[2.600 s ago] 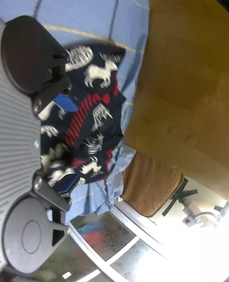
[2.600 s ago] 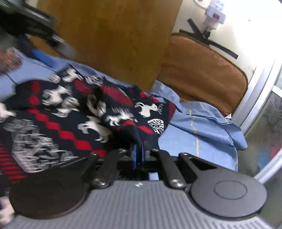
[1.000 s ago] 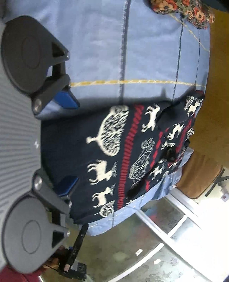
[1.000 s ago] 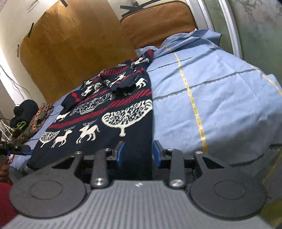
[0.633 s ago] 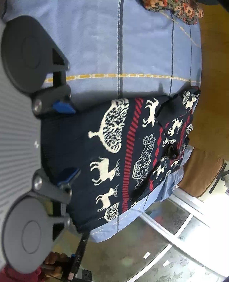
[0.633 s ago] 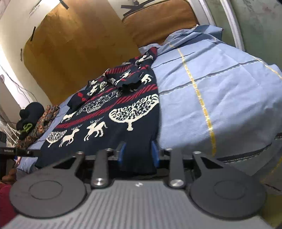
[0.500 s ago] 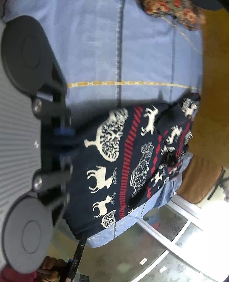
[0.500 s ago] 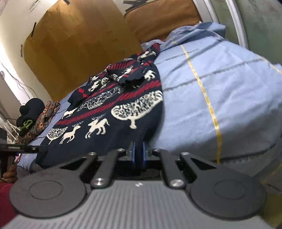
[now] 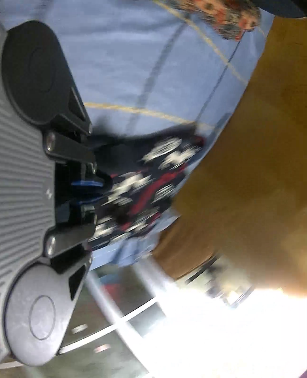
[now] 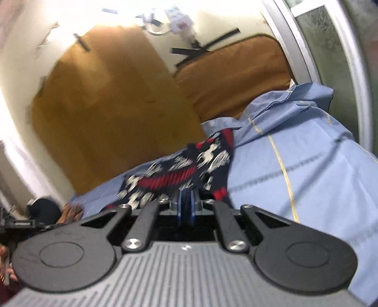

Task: Fold small clothes

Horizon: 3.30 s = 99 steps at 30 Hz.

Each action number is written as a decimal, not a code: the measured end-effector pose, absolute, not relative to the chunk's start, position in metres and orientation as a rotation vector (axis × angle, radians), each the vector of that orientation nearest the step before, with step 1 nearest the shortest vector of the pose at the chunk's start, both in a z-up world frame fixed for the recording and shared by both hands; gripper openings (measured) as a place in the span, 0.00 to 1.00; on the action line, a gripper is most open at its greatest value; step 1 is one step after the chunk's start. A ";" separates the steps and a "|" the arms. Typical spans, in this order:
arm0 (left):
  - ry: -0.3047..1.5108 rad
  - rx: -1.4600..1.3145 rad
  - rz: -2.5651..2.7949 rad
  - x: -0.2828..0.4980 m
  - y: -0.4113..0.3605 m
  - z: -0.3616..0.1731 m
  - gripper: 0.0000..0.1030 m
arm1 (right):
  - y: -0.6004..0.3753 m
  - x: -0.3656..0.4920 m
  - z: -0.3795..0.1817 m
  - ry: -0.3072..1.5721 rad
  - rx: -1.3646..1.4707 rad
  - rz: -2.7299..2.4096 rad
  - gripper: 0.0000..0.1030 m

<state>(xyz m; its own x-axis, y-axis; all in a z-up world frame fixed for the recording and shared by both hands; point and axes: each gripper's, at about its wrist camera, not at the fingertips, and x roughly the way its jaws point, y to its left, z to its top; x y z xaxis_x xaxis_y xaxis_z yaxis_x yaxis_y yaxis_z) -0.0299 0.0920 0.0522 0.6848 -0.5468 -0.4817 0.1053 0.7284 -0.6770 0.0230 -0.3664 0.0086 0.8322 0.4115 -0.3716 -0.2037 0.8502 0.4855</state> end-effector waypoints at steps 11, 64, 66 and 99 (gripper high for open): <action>0.544 -0.245 -0.022 -0.010 0.030 0.060 0.51 | -0.341 0.054 -0.007 0.352 0.383 0.128 0.46; 0.651 0.009 -0.021 0.024 -0.028 0.001 0.85 | -0.280 0.083 -0.050 0.512 0.189 0.218 0.70; 0.651 0.009 -0.021 0.024 -0.028 0.001 0.85 | -0.280 0.083 -0.050 0.513 0.190 0.220 0.70; 0.635 0.054 -0.002 0.023 -0.032 -0.001 0.88 | -0.285 0.083 -0.049 0.508 0.231 0.254 0.73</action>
<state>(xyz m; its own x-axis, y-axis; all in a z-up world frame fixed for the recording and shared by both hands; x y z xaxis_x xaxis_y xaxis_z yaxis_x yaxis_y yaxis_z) 0.0229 -0.0325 -0.0007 0.8053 0.0147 -0.5927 0.0187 0.9986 0.0501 0.0825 -0.2855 -0.0487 0.8437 0.2950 -0.4485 -0.1813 0.9430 0.2791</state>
